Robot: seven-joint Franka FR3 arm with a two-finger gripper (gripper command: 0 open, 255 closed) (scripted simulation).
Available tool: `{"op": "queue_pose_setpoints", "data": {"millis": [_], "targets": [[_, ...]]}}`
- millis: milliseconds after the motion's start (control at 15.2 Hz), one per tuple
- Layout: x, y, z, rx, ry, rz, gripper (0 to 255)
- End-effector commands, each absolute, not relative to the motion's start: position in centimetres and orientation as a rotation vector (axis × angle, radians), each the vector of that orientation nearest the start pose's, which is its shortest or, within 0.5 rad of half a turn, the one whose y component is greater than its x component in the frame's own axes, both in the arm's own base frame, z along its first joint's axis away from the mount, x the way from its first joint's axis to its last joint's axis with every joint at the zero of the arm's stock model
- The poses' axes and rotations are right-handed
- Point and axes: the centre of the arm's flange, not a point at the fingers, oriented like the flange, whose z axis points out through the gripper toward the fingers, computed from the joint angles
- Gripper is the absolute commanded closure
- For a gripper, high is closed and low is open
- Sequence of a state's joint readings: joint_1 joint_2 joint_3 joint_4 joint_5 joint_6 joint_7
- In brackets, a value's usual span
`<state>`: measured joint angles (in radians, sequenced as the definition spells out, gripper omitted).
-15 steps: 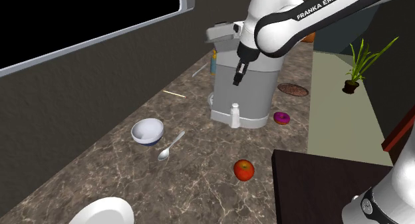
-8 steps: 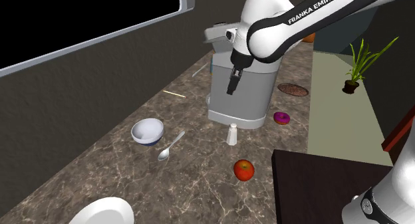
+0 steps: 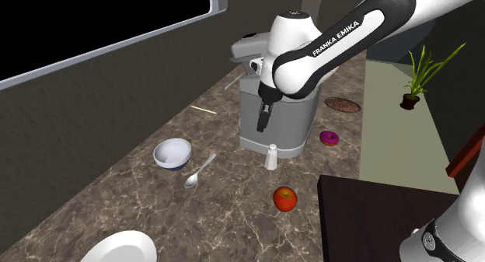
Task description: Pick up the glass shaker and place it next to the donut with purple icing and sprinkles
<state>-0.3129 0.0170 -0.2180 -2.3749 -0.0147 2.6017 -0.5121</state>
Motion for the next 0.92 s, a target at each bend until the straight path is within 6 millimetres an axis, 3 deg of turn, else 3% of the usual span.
{"op": "queue_pose_setpoints", "data": {"millis": [0, 528, 594, 858], "targets": [[41.2, -30.1, 29.9, -3.234, 0.159, -0.174, 0], [41.2, -30.1, 29.6, -3.234, 0.159, -0.174, 0], [40.8, -30.8, 29.7, -3.234, 0.158, -0.174, 255], [40.1, -30.5, 29.3, -3.231, 0.16, -0.173, 255]]}}
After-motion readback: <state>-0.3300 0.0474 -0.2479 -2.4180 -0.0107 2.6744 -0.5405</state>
